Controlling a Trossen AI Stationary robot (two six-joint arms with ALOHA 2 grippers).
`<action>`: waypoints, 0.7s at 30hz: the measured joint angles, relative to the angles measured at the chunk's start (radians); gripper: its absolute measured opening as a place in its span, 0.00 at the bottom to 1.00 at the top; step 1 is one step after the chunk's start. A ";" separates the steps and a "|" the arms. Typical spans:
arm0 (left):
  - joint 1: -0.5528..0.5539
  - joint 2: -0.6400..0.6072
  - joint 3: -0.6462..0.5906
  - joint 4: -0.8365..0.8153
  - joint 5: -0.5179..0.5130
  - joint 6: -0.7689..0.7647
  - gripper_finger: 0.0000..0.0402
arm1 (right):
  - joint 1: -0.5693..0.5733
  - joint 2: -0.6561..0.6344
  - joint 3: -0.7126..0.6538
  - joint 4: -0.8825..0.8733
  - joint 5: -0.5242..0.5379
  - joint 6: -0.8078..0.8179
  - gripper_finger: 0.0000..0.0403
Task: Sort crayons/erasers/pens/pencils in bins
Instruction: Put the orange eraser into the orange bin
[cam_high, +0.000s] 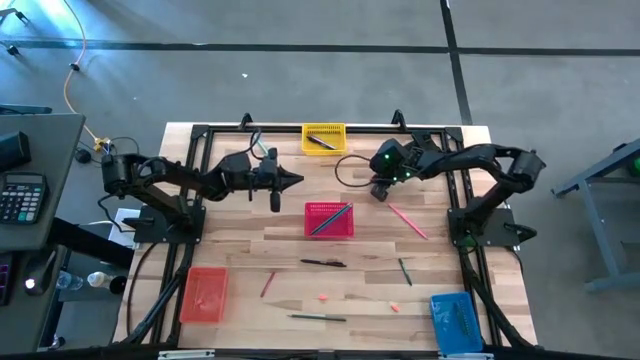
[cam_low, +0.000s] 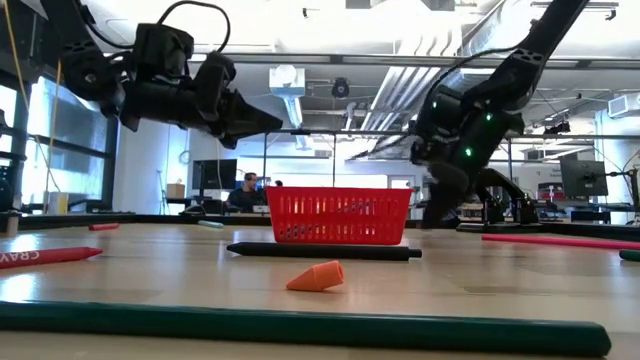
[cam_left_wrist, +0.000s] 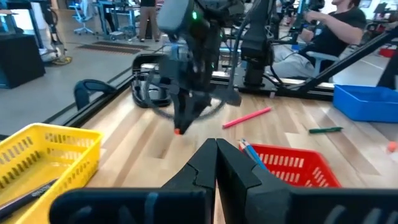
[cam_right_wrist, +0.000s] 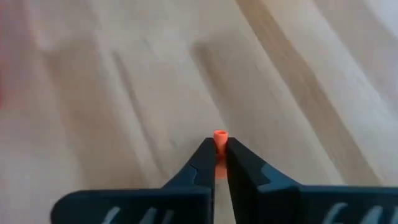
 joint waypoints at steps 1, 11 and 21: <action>-0.009 0.000 0.000 -0.001 0.000 -0.002 0.00 | 0.005 -0.016 0.001 0.008 -0.015 0.008 0.01; -0.094 0.000 0.000 -0.005 -0.046 -0.016 0.10 | 0.130 -0.053 0.002 0.334 -0.102 0.178 0.03; -0.150 0.000 0.071 0.003 -0.171 -0.034 0.26 | 0.234 -0.053 0.004 0.849 -0.034 0.426 0.03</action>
